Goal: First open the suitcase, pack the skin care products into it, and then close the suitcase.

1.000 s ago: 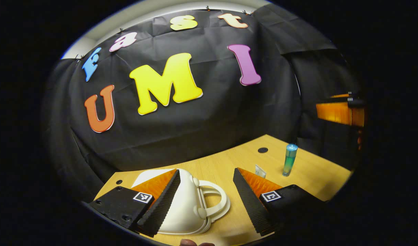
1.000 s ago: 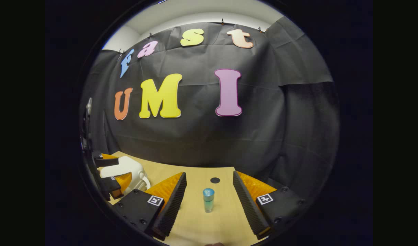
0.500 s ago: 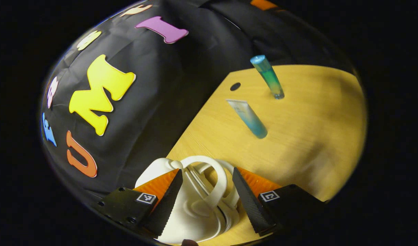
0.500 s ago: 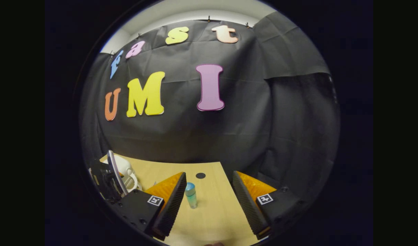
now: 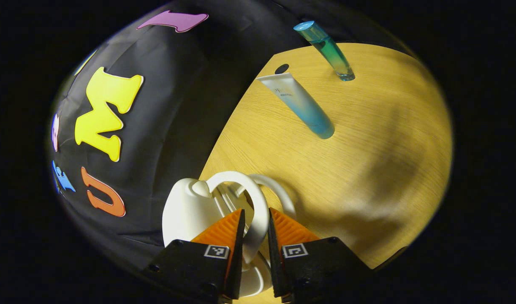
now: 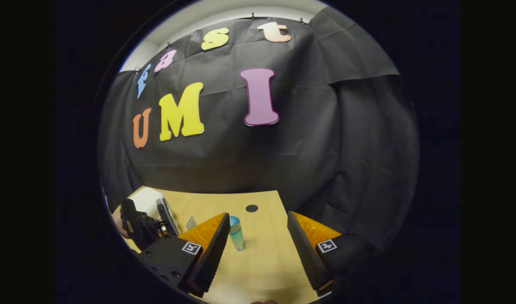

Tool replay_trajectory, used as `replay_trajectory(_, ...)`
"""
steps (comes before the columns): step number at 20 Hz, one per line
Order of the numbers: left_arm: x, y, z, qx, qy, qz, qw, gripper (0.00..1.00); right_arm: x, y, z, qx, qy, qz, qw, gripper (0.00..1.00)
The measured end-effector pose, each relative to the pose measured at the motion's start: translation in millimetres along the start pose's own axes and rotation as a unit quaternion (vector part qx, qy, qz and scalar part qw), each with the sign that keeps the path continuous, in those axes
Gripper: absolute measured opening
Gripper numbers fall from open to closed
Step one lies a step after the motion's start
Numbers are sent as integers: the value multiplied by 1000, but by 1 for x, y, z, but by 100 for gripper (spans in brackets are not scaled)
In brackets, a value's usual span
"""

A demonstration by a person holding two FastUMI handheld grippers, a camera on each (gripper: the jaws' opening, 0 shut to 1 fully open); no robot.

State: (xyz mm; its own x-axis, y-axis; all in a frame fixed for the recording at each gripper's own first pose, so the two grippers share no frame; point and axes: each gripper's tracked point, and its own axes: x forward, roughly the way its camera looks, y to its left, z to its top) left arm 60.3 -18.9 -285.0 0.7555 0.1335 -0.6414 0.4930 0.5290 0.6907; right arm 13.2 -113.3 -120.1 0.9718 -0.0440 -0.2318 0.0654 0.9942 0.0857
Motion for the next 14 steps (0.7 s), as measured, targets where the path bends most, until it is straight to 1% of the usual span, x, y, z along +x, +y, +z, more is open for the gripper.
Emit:
replay_trajectory(1,-1,2,3,-9,-2,1,1000,26,-1,0,3,1,-4,5,1000,81)
replay_trajectory(2,-4,6,8,-21,-11,4,1000,23,-1,1,7,0,-8,9,1000,81)
replay_trajectory(3,-8,10,13,-36,-19,6,999,17,1,2,6,-3,-6,11,1000,81)
replay_trajectory(5,-20,21,19,-84,-41,14,996,10,-1,3,14,-6,-11,9,1000,79)
replay_trajectory(7,-37,43,24,-132,-70,18,989,7,-6,11,25,-9,-23,4,1000,81)
replay_trajectory(8,-47,61,28,-153,-91,25,984,5,-8,18,30,-13,-27,4,1000,78)
replay_trajectory(9,-58,83,28,-175,-114,32,977,3,-11,26,34,-16,-32,4,999,81)
replay_trajectory(11,-78,131,18,-222,-152,56,962,3,-17,42,44,-26,-40,3,999,82)
replay_trajectory(12,-87,157,7,-240,-163,73,954,3,-20,51,50,-30,-46,1,999,82)
replay_trajectory(13,-94,185,-10,-257,-173,90,946,3,-24,60,55,-31,-50,1,998,78)
replay_trajectory(14,-97,210,-25,-276,-183,106,938,3,-26,69,60,-32,-53,1,998,82)
